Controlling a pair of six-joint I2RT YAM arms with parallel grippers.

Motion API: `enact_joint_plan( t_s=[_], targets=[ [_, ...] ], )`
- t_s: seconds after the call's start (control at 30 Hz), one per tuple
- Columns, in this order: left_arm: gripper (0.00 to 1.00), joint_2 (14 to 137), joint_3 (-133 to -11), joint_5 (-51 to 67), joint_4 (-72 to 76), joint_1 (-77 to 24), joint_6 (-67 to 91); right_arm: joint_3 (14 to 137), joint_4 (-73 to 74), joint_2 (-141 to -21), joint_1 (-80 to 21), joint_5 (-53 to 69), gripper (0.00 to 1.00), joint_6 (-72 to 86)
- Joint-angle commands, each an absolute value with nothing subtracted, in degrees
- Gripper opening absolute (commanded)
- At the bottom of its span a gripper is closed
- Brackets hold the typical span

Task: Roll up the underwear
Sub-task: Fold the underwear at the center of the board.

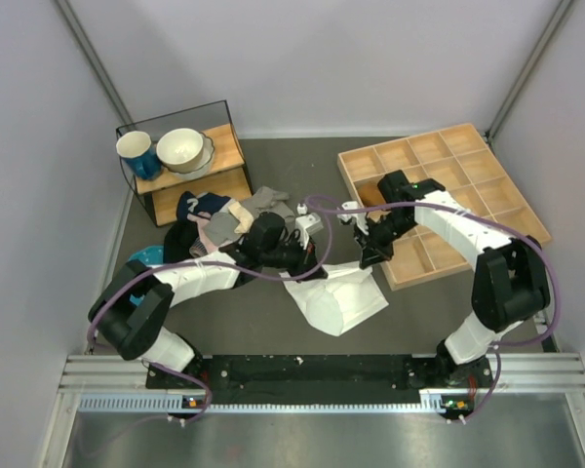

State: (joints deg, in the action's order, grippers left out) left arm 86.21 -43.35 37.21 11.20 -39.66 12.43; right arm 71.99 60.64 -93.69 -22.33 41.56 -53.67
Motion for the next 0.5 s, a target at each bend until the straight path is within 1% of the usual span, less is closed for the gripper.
enact_joint_plan(
  t_s=[0.0, 0.47],
  targets=[
    [0.0, 83.5, -41.6, 35.0, 14.8, -41.8, 15.1, 68.7, 59.2, -89.0, -22.8, 41.3, 0.0, -57.0],
    [0.0, 84.0, -39.2, 33.0, 18.0, -46.6, 18.7, 61.8, 57.1, -84.2, -22.8, 36.8, 0.0, -60.5]
  ],
)
